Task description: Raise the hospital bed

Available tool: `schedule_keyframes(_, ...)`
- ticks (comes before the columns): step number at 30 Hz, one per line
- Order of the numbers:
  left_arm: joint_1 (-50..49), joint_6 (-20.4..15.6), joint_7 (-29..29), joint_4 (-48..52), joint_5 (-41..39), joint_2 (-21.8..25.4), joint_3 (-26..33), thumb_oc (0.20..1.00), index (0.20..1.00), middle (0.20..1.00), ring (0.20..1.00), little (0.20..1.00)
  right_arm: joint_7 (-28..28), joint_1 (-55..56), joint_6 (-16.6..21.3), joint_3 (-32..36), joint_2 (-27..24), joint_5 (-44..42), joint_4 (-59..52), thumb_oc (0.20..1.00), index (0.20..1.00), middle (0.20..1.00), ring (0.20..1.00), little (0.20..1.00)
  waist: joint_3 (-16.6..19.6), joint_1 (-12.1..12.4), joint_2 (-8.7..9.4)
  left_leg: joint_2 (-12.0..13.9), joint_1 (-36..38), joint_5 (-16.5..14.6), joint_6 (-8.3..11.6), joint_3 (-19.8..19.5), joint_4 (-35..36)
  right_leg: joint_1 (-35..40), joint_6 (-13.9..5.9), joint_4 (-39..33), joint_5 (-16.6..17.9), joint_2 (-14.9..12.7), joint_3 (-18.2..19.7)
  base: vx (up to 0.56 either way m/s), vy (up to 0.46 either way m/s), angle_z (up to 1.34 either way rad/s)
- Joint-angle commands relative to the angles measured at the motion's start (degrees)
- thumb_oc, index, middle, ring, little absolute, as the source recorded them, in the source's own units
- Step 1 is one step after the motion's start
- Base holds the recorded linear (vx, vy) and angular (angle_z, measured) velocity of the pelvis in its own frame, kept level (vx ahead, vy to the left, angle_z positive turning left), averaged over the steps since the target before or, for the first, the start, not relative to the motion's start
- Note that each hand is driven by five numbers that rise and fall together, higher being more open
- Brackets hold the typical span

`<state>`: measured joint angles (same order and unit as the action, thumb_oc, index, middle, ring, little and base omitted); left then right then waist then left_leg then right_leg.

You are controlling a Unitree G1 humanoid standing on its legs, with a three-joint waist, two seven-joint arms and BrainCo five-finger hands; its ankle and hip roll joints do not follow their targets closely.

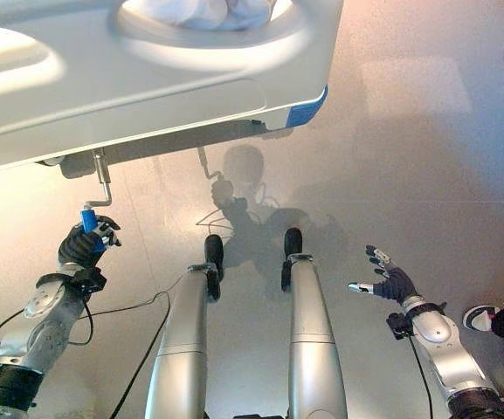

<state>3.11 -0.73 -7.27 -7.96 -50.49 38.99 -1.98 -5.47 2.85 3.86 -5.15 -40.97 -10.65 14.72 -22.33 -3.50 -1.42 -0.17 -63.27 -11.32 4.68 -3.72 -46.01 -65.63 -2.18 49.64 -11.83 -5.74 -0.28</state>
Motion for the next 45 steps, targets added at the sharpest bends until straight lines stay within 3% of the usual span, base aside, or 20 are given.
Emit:
schedule_keyframes(1,-12.20,-7.21,1.62,5.97,0.76,4.02,8.70,0.200,0.200,0.200,0.200,0.200,-0.03,3.59,2.20,0.29,-2.79,1.39,0.22,1.000,1.000,1.000,1.000,1.000,5.24,1.14,-2.30,-3.93,-3.29,11.72,-4.79,2.97,7.45,0.67,-2.53,-7.49,8.86,2.31,-4.06,0.02,0.042,0.05)
schedule_keyframes(17,-13.45,-6.29,0.14,-2.48,3.42,1.72,11.30,0.200,0.200,0.200,0.200,0.200,-0.24,3.94,1.45,-0.01,-1.13,1.64,1.04,1.000,1.000,1.000,1.000,1.000,4.56,2.64,-1.73,-4.84,-2.79,11.40,-4.70,3.01,5.11,1.78,-3.94,-6.19,9.55,0.86,-3.93,0.02,0.055,0.01)
schedule_keyframes(28,-11.03,-5.76,-1.51,-6.63,5.13,0.42,11.71,0.200,0.200,0.200,0.200,0.200,-0.42,4.31,0.56,0.35,-0.45,1.74,0.54,1.000,1.000,1.000,1.000,1.000,3.47,2.35,-1.13,-5.21,-4.46,10.47,-4.38,4.16,0.79,0.88,-4.70,-4.20,10.15,0.76,-3.19,0.01,0.057,-0.02)
schedule_keyframes(45,-8.43,-4.98,-2.05,-11.76,5.54,2.21,12.92,0.200,0.200,0.200,0.200,0.200,-0.99,3.92,0.00,-0.02,-0.46,1.30,0.09,1.000,1.000,1.000,1.000,1.000,2.93,2.08,-1.01,-5.61,-6.42,10.36,-4.09,5.06,-1.55,-0.84,-4.83,-3.50,10.60,0.92,-2.59,0.00,0.036,-0.04)
